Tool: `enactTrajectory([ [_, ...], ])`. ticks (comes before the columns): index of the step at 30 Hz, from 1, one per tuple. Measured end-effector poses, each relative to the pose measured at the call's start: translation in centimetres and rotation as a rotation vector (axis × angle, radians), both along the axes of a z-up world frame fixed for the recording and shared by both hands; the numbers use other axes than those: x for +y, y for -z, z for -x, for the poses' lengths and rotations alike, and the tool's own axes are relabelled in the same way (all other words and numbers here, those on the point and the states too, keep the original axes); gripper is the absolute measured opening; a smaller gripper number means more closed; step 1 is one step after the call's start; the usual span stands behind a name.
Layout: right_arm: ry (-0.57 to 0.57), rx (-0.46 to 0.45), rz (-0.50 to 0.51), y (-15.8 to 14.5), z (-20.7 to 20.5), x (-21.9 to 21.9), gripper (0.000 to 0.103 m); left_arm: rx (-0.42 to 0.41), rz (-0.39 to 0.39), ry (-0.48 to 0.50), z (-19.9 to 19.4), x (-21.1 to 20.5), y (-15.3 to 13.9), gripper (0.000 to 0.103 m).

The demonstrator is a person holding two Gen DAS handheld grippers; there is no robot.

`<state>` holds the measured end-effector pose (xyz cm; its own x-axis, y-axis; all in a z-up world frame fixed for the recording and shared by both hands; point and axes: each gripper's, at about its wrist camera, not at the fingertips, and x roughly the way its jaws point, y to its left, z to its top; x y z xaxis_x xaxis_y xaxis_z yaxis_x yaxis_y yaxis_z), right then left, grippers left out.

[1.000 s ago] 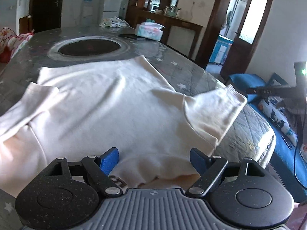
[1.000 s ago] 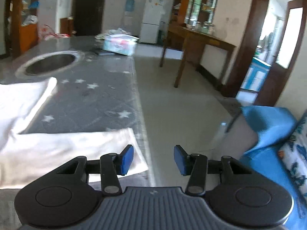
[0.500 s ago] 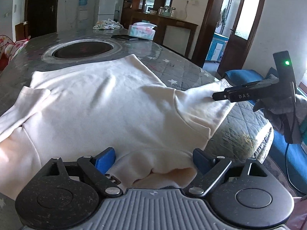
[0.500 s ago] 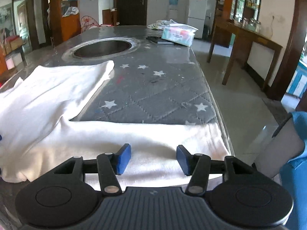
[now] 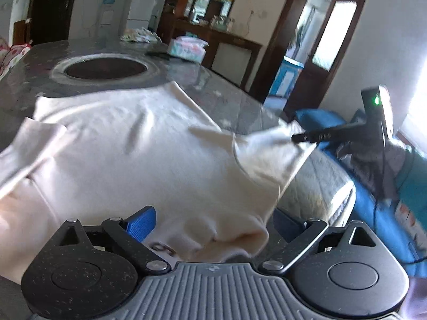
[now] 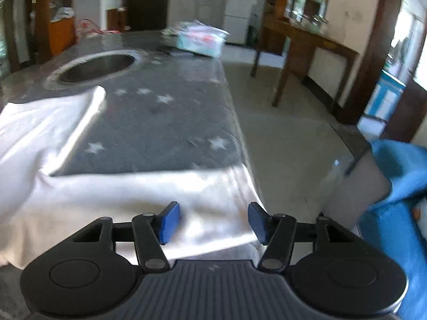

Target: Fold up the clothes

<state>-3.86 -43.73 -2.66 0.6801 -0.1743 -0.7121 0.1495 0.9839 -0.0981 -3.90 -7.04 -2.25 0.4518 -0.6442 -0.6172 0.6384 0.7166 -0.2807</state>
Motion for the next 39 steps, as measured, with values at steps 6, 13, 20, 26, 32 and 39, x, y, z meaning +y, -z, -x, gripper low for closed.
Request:
enactTrajectory([
  [6, -0.218, -0.071, -0.023, -2.2, -1.9, 4.9, 0.057, -0.069, -0.022, -0.162, -3.0, 2.8, -1.6, 0.095],
  [13, -0.419, -0.065, -0.043, -1.6, -4.8, 11.0, 0.057, -0.162, -0.178, -0.314, -8.0, 3.6, -1.5, 0.081],
  [20, -0.503, -0.014, -0.056, 0.6, -5.7, 14.6, 0.057, -0.125, -0.274, -0.38, -11.9, 3.3, 1.0, 0.07],
  [26, -0.521, 0.008, -0.078, 1.4, -6.1, 15.5, 0.059, -0.095, -0.208, -0.434, -12.4, 6.0, 1.3, 0.03],
  [32, -0.513, 0.009, -0.066, 1.4, -5.9, 15.7, 0.059, -0.098, -0.063, -0.568, -10.9, 11.0, -0.6, 0.01],
  [39, -0.509, 0.017, -0.056, 1.4, -6.2, 15.8, 0.064, -0.145, 0.063, -0.77, -7.4, 17.8, -3.2, 0.006],
])
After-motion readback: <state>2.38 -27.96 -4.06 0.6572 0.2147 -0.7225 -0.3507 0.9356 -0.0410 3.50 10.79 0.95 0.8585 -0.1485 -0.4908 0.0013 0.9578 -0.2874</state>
